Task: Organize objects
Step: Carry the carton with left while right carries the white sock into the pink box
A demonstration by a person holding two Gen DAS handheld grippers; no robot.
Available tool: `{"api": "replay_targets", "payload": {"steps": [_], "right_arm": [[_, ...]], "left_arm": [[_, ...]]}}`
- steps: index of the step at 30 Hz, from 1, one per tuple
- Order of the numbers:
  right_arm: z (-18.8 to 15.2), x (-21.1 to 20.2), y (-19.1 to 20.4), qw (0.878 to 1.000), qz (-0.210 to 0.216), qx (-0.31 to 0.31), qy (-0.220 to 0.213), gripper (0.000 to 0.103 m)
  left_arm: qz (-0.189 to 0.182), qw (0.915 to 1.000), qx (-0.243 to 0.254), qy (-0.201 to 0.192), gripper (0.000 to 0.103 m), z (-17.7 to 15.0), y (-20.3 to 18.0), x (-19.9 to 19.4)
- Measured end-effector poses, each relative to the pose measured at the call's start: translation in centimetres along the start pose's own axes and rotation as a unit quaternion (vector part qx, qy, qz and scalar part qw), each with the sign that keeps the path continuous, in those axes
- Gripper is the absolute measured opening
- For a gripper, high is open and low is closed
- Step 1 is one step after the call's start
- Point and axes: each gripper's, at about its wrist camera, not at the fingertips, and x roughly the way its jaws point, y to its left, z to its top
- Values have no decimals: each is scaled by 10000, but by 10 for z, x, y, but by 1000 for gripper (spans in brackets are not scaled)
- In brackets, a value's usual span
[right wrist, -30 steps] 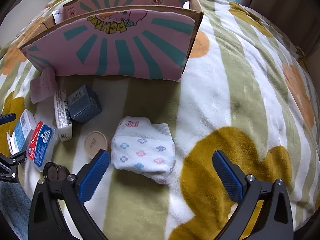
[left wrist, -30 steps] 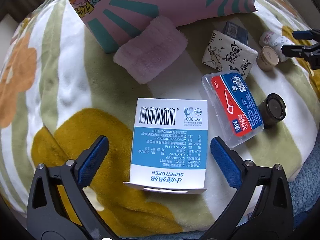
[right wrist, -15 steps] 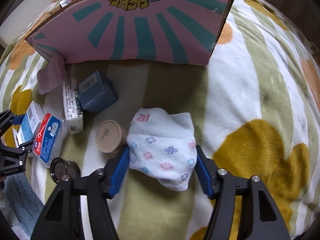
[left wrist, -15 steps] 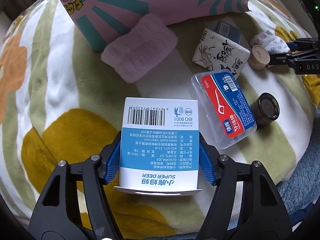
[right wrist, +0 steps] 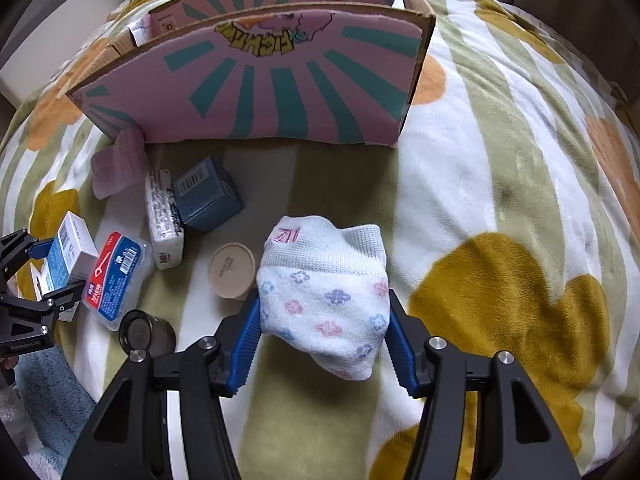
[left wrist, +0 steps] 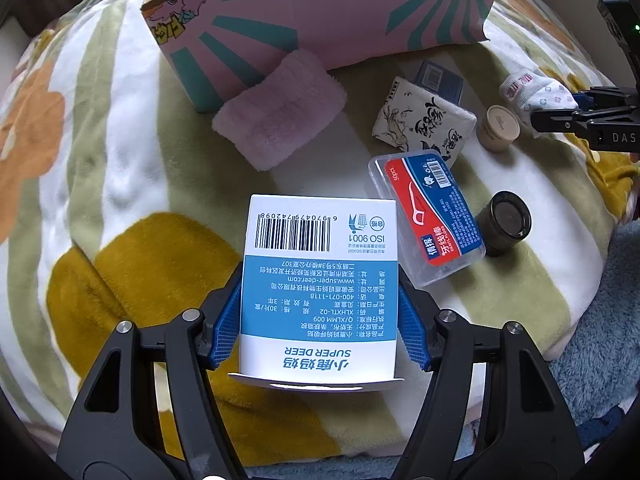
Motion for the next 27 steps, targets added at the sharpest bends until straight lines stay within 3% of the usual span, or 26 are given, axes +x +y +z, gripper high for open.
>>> {"api": "replay_targets", "payload": {"steps": [5, 12, 15, 19, 24, 27], "right_arm": [[-1, -16, 2, 9999, 9, -12, -151, 53], [24, -69, -10, 9984, 101, 10, -558, 53], [60, -78, -26, 9971, 63, -103, -758, 53], [87, -105, -27, 9949, 324, -157, -941, 53], [130, -123, -23, 9935, 300, -211, -1076, 53], [158, -126, -21, 9926, 509, -152, -1088, 53]], "left_arm": [[-150, 9997, -79, -172, 64, 1, 9, -16], [-229, 9977, -100, -632, 64, 39, 20, -59], [-190, 9959, -74, -887, 64, 58, 21, -85], [-10, 9924, 86, -1228, 64, 91, 29, -119], [48, 9892, 213, -1447, 64, 138, 37, -140], [-32, 9889, 156, -1477, 64, 166, 46, -142]]}}
